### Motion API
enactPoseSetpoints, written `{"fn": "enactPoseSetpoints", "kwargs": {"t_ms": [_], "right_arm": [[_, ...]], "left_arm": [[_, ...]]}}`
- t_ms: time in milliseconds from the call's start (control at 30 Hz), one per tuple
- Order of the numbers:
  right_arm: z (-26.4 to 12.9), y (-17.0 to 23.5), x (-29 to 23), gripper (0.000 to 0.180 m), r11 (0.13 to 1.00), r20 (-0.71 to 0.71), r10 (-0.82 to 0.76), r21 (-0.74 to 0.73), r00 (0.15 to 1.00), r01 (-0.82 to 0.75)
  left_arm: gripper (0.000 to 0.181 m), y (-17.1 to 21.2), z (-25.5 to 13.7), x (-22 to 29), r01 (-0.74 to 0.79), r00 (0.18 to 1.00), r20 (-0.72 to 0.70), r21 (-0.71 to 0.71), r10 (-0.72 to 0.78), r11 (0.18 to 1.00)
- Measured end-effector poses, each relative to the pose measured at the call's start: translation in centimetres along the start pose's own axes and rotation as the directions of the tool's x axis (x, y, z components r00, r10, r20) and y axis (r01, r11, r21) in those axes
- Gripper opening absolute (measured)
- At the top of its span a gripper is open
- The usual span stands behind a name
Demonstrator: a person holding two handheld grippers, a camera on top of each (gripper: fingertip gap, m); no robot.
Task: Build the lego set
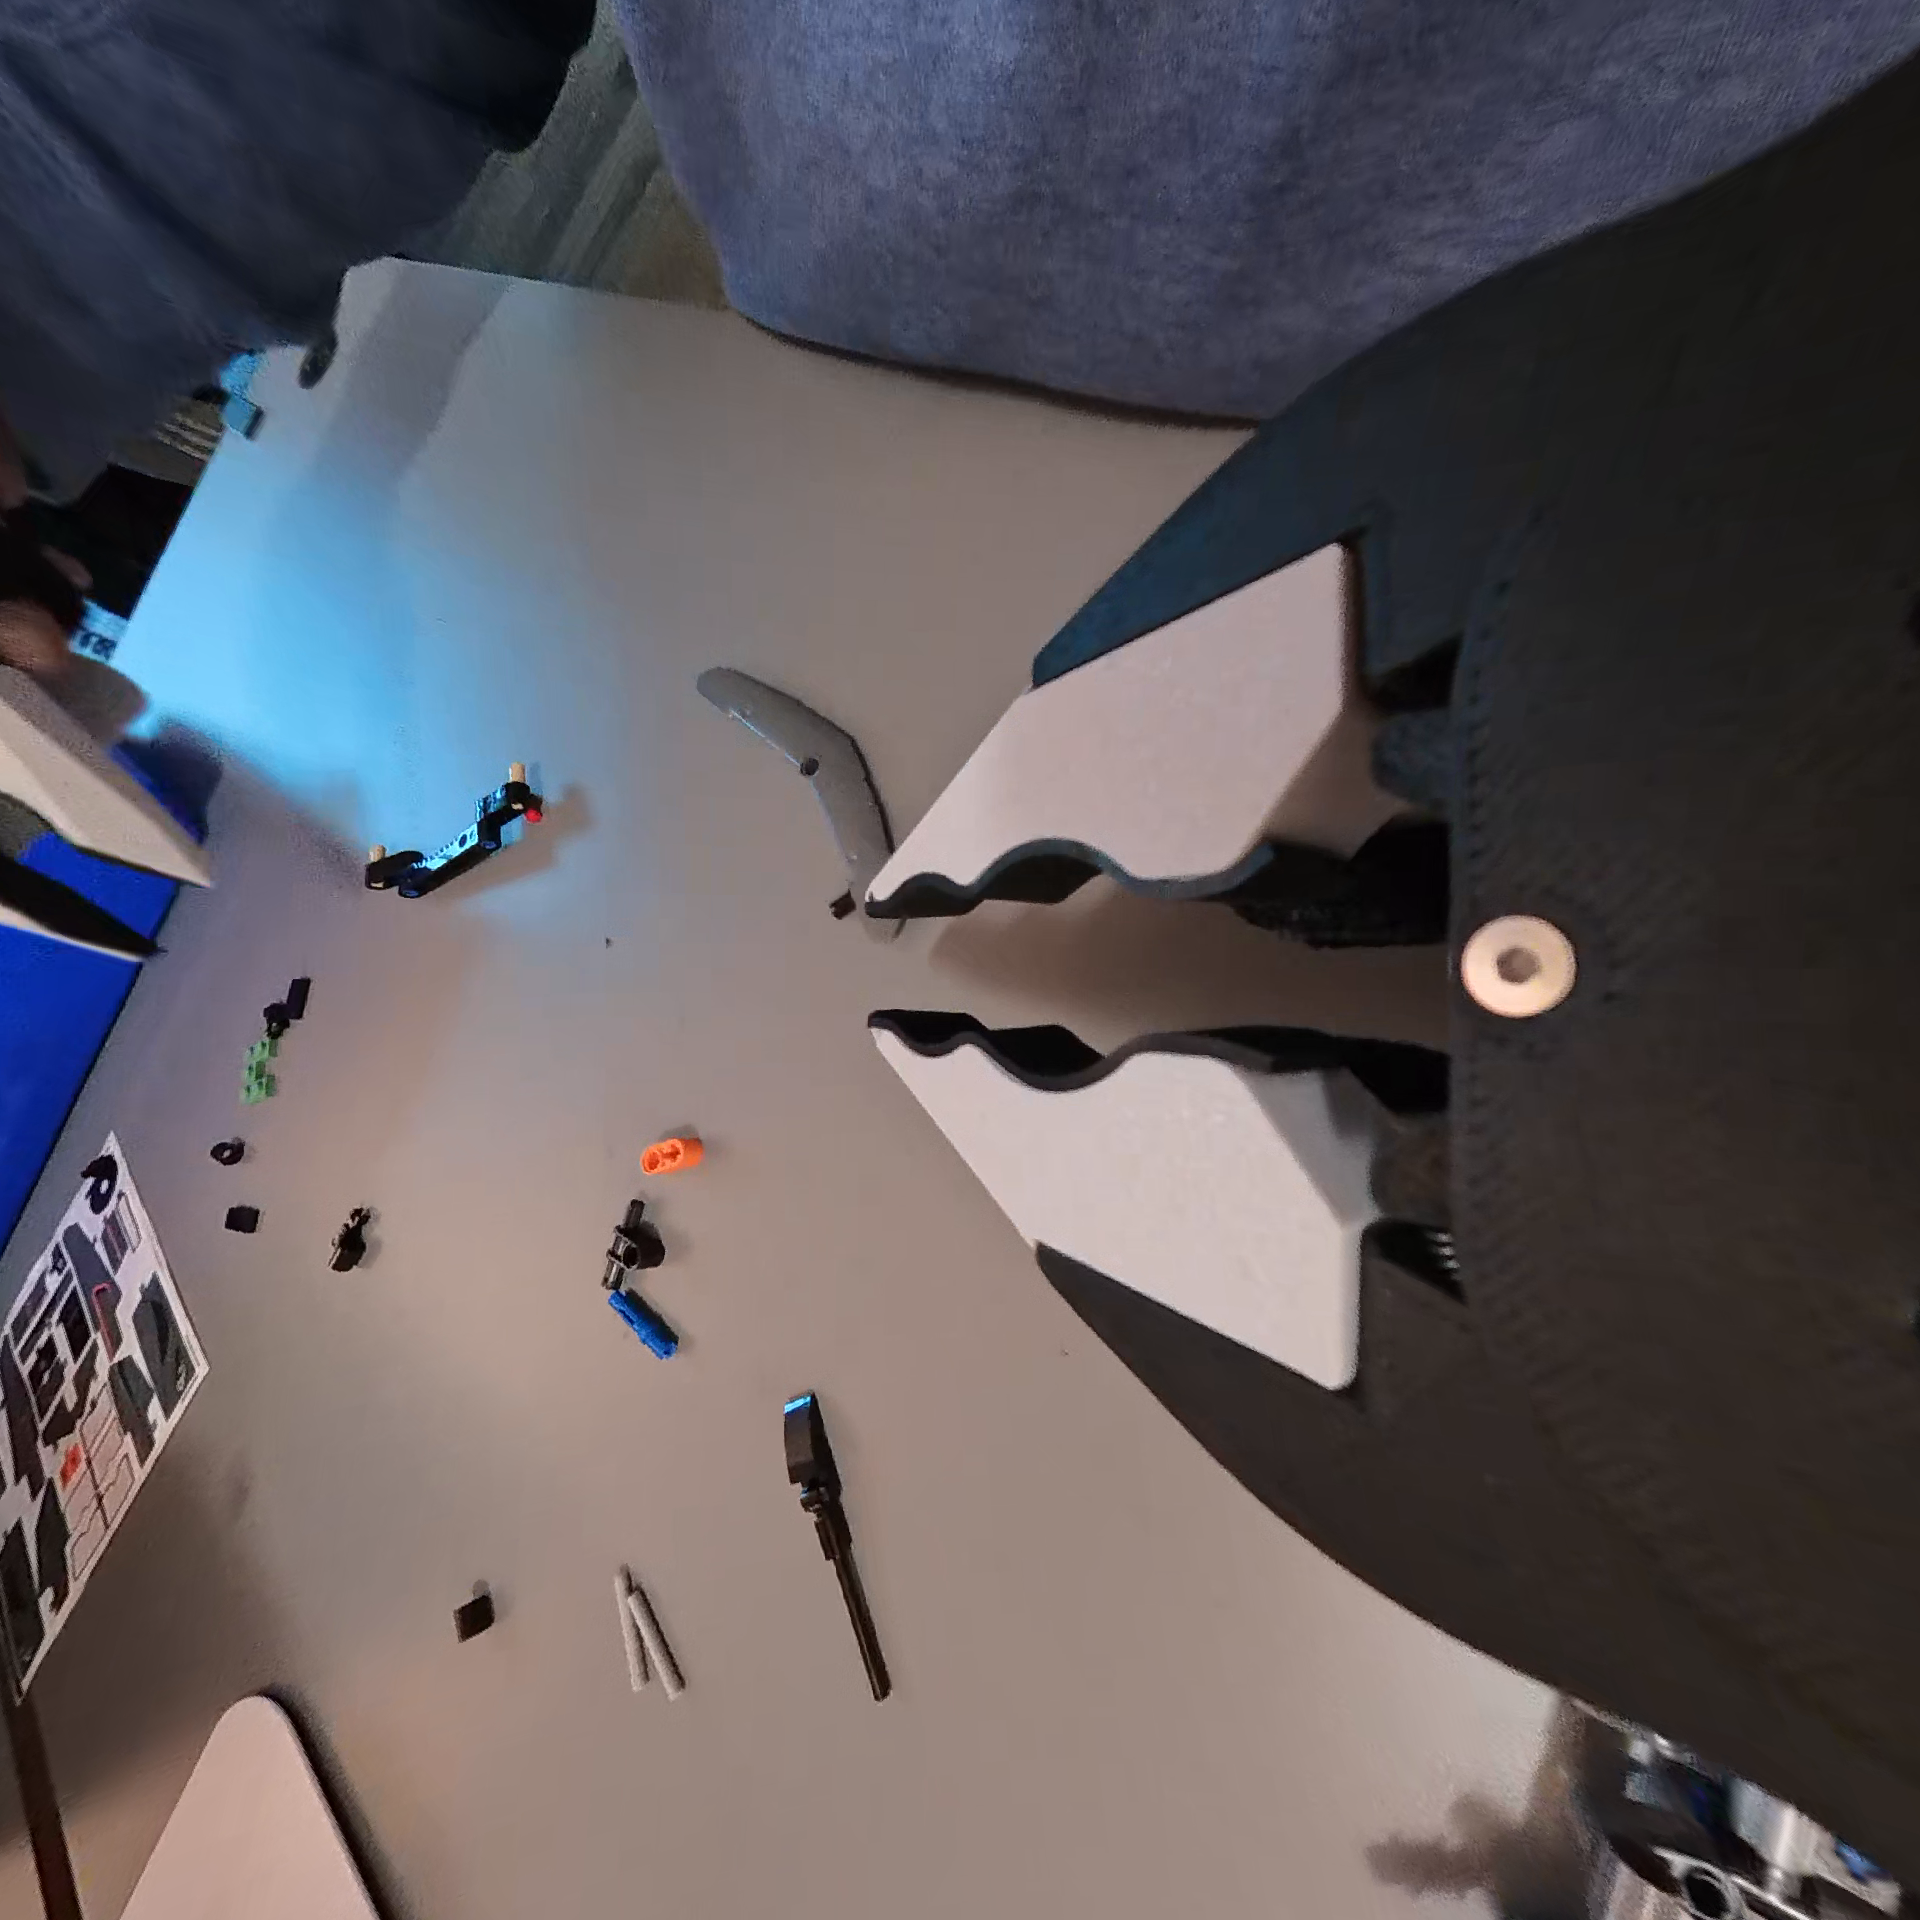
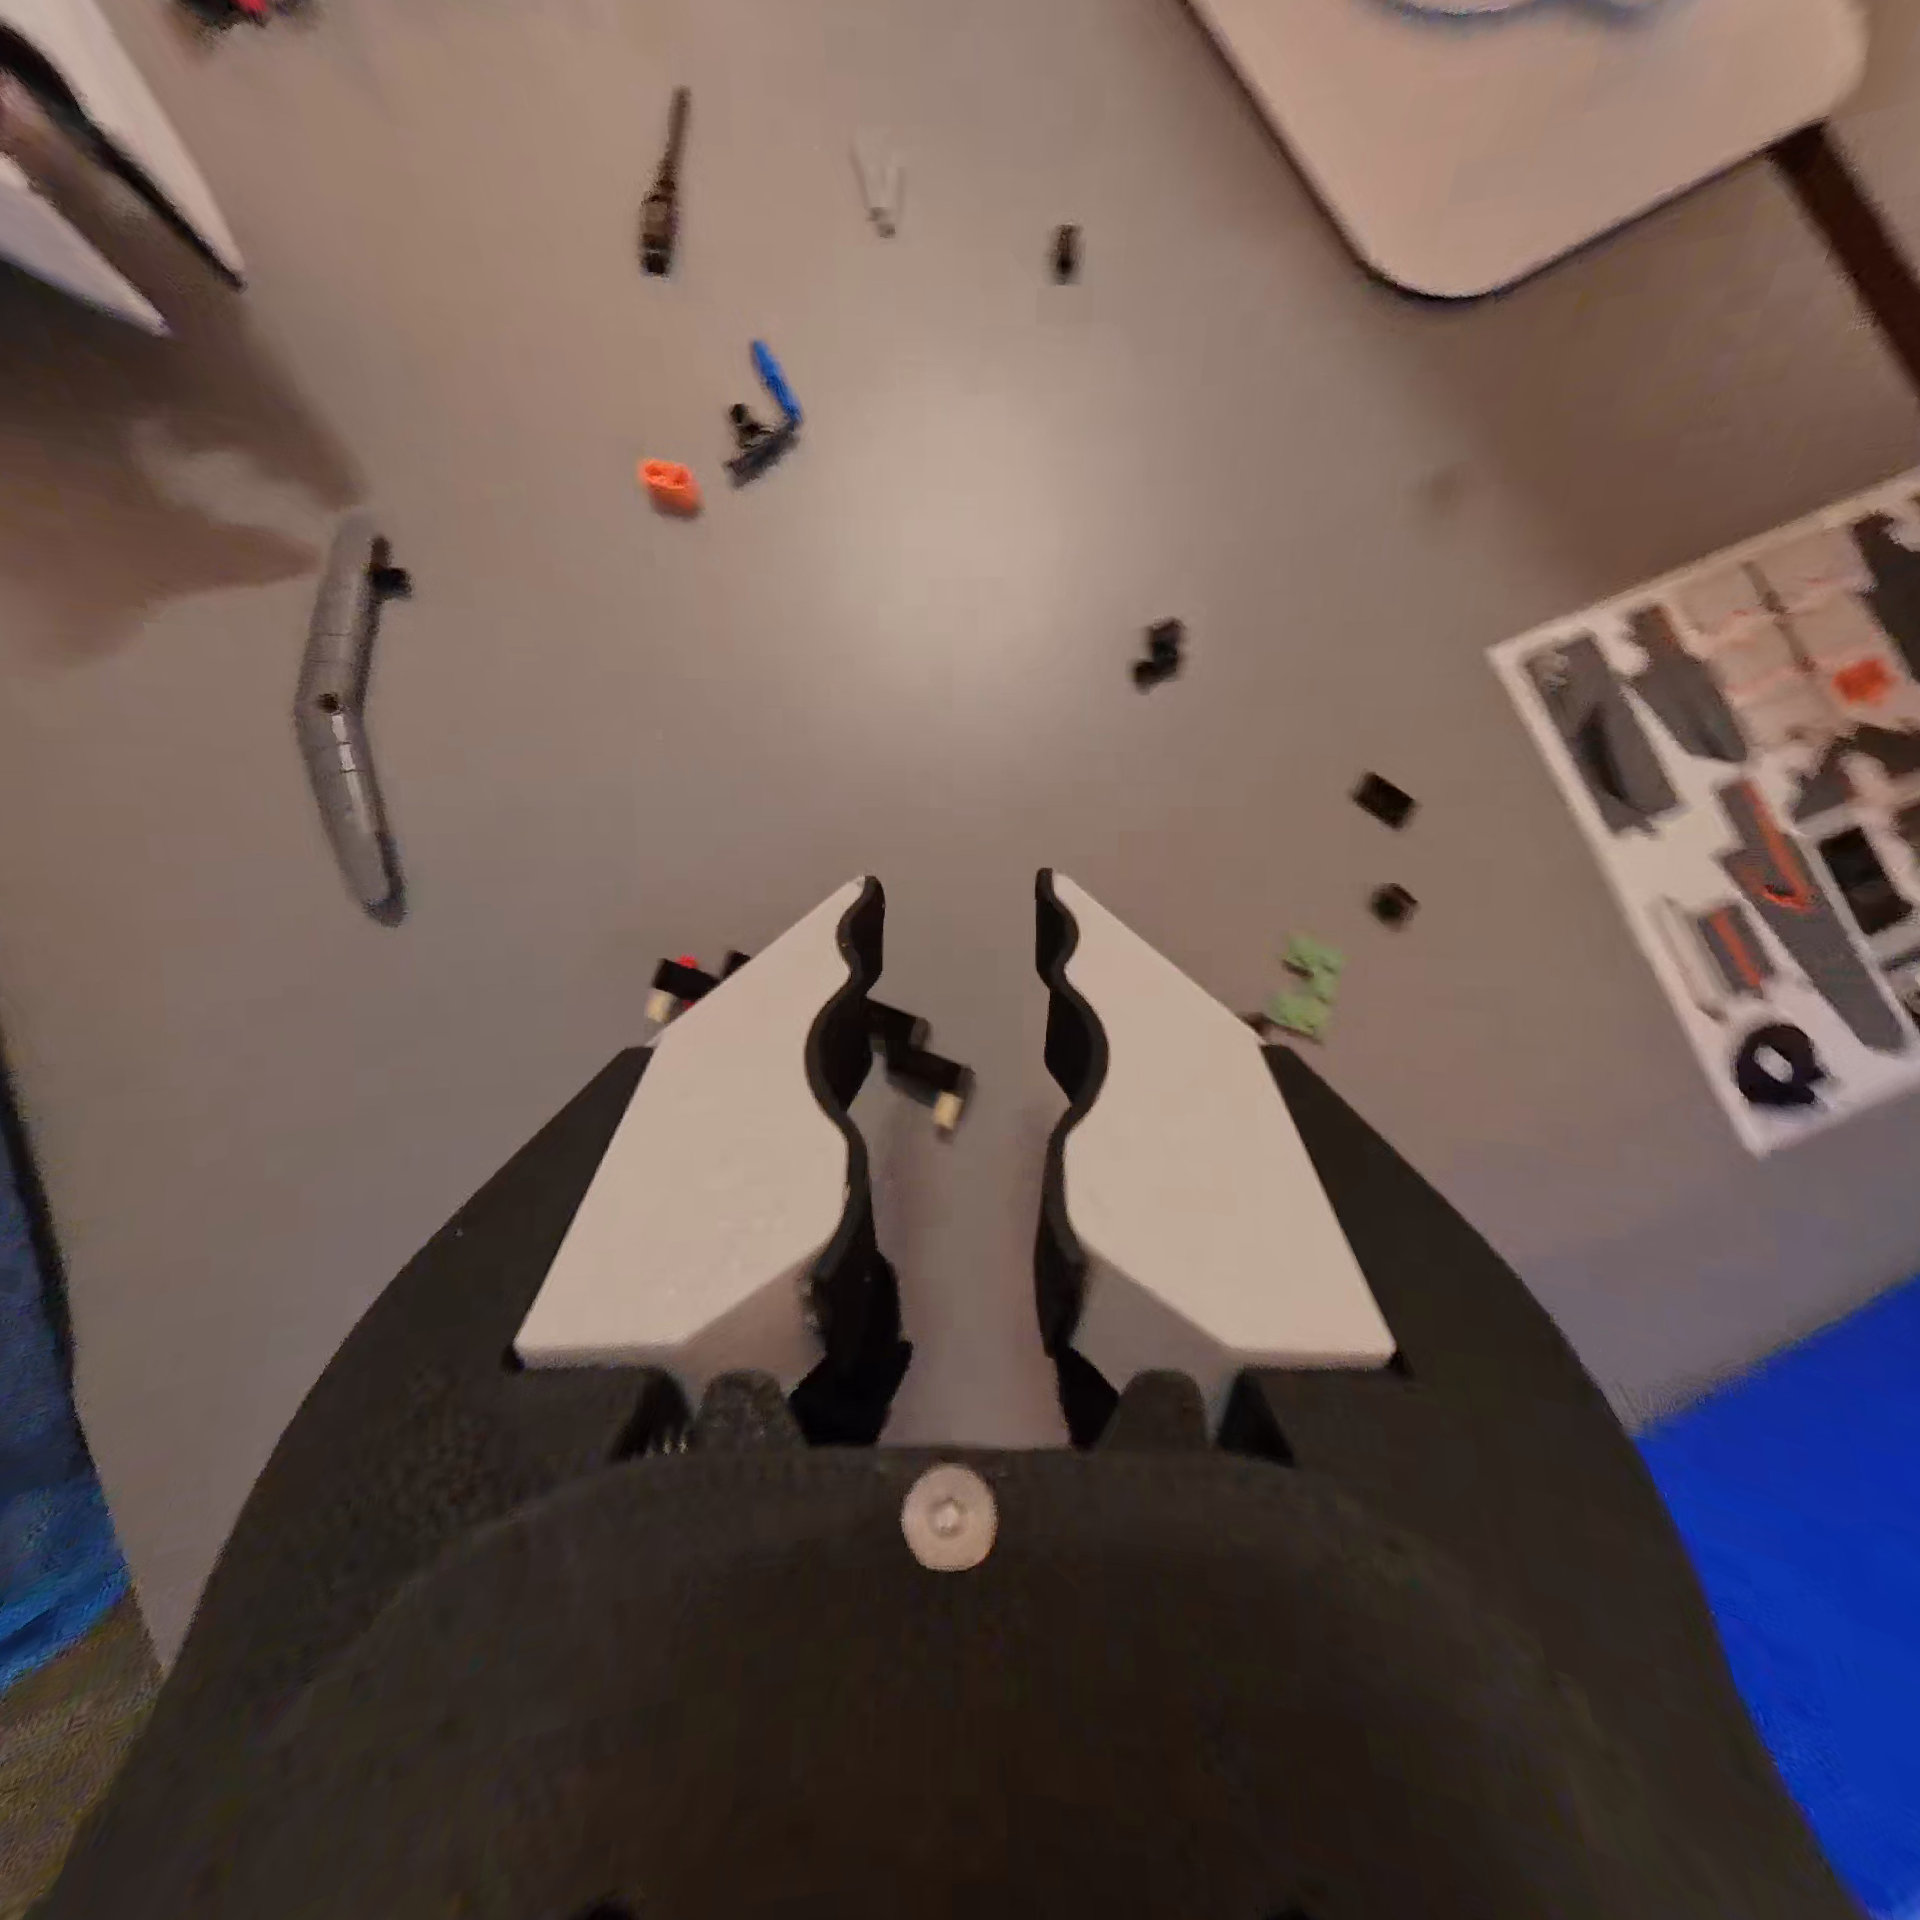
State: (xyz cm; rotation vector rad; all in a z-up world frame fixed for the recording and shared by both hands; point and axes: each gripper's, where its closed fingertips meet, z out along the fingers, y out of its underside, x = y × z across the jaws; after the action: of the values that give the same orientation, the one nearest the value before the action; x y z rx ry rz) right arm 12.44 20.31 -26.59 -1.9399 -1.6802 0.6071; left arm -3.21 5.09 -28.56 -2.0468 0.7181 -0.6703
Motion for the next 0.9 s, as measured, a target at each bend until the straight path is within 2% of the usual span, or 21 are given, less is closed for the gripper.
{"fn": "enactPoseSetpoints", "kwargs": {"t_ms": [200,267,333,433,567,633,733,900], "right_arm": [[7.5,-4.2,-5.0,0.027,0.990,0.151,-0.137,-0.015,0.979,0.141],[8.8,-5.1,-4.8,0.027,0.982,0.125,-0.179,-0.042,0.976,0.185],[8.2,-5.3,-2.2,0.025,0.983,0.029,-0.172,-0.063,0.985,0.173],[4.4,-4.1,3.0,0.024,0.999,-0.101,-0.039,-0.014,0.994,0.037],[-1.2,0.2,8.0,0.027,0.994,-0.226,0.108,0.001,0.968,-0.111],[-2.6,2.6,9.0,0.034,0.985,-0.259,0.149,-0.044,0.954,-0.166],[-2.3,4.9,9.1,0.040,0.972,-0.247,0.190,-0.088,0.950,-0.217],[1.1,4.8,8.0,0.035,0.973,-0.211,0.187,-0.098,0.959,-0.211]], "left_arm": [[0.015,0.4,0.5,0.3,-0.009,1.000,0.005,-0.023,0.009,1.000],[0.015,0.5,0.3,0.2,-0.014,1.000,0.016,-0.026,0.014,1.000],[0.015,0.6,0.0,-0.1,-0.015,1.000,0.024,-0.025,0.015,1.000],[0.015,0.5,-0.2,-0.4,-0.001,1.000,0.014,-0.013,0.001,1.000],[0.015,0.7,0.4,-0.1,0.015,1.000,-0.024,-0.016,-0.016,1.000],[0.015,0.7,0.9,0.3,0.017,0.999,-0.040,-0.022,-0.018,1.000],[0.016,0.8,1.3,0.6,0.005,0.999,-0.039,-0.039,-0.007,0.999],[0.016,1.0,1.6,0.5,0.008,1.000,-0.022,-0.050,-0.010,0.999]]}}
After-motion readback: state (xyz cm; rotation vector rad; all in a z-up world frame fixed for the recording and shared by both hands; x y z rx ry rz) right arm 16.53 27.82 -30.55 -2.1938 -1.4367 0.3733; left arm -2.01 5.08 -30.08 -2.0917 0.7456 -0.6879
